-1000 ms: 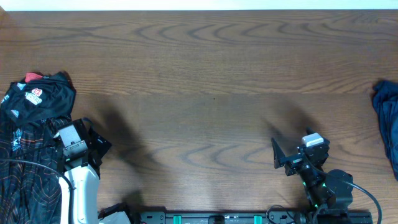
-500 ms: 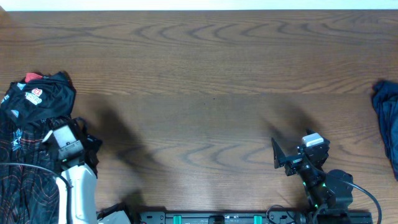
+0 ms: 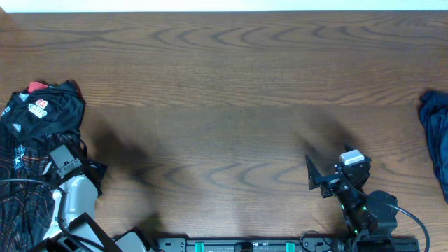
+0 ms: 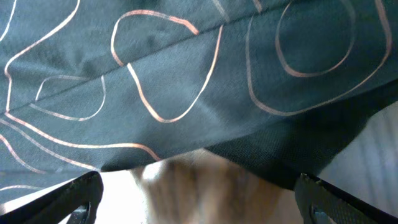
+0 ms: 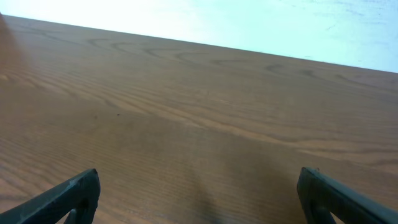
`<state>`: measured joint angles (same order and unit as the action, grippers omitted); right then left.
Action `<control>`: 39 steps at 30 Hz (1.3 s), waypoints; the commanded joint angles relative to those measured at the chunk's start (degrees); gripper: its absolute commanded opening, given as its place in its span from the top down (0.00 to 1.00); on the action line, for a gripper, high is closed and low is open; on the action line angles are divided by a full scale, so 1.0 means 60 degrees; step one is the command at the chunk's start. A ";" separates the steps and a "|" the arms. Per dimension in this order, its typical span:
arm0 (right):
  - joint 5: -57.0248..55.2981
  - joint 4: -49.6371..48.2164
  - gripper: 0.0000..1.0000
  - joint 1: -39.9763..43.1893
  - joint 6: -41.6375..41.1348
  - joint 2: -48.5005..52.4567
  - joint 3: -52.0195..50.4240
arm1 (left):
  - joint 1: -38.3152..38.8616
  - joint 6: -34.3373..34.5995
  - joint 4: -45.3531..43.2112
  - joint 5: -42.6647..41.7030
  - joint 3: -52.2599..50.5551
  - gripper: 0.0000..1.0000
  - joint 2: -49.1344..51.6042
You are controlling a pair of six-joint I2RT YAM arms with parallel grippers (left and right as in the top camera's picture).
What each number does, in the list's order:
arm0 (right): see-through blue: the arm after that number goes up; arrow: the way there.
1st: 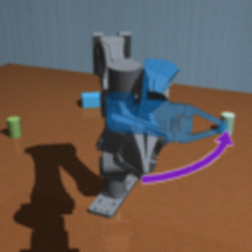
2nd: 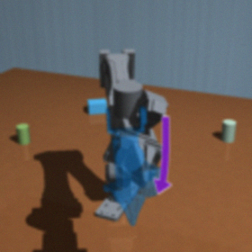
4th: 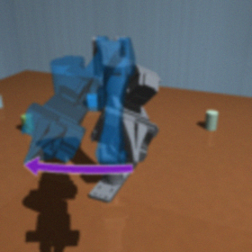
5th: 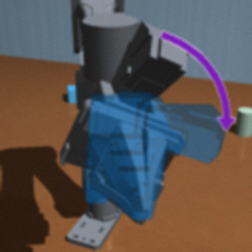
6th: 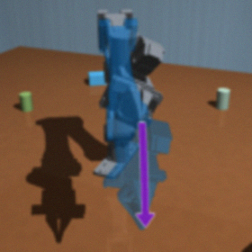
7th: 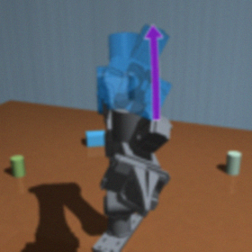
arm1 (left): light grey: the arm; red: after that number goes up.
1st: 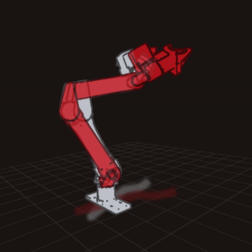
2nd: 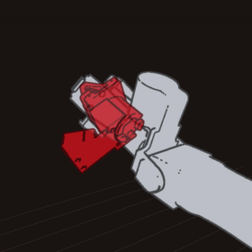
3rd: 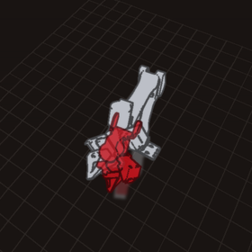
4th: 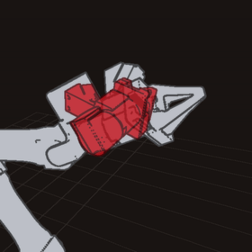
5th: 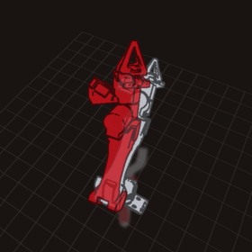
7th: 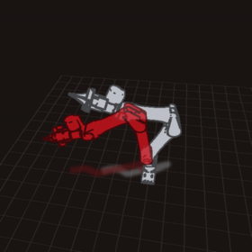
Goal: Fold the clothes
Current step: 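Lower the left gripper onto the black jersey and pinch its fabric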
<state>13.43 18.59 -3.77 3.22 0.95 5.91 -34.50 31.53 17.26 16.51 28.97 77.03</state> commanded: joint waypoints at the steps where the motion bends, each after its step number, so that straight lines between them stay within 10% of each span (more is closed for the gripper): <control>1: -0.0015 -0.0007 0.01 -0.0091 0.0117 -0.0076 -0.0040 | -0.0051 0.0076 -0.0153 -0.0357 0.0299 0.03 -0.0015; 39: -0.0015 -0.0007 0.01 -0.0091 0.0117 -0.0076 -0.0040 | -0.2033 0.0335 0.0659 0.0572 0.1508 0.02 0.1049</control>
<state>13.43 18.59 -3.77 3.22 0.95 5.91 -46.41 33.04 21.71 18.63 37.50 81.91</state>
